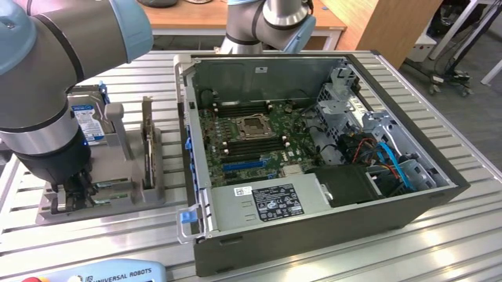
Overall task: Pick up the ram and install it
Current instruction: 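Pick up the ram and move it above insertion slot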
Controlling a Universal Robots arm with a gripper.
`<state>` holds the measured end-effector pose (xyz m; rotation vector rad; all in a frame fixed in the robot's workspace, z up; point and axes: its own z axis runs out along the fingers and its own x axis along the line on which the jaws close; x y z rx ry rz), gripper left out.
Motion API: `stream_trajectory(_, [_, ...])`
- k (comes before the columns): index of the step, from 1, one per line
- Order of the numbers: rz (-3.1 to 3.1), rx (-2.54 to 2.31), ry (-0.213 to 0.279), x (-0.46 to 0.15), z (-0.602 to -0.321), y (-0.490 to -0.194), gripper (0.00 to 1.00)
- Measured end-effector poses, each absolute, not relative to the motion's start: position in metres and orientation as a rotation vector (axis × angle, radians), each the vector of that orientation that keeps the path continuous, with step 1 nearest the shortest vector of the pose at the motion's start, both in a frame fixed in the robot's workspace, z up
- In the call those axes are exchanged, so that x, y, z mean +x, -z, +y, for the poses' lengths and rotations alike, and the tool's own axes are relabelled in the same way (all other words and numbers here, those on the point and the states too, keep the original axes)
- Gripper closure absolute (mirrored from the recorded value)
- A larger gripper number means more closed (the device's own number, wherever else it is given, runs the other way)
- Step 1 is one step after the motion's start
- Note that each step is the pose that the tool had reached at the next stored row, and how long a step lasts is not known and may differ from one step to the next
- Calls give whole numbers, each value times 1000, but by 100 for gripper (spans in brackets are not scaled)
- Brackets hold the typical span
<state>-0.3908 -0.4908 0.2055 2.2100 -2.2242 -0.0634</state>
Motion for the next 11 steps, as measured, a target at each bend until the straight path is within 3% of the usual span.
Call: stream_trajectory(11, [-2225, 2211, 65, -379, -491, -205, 70])
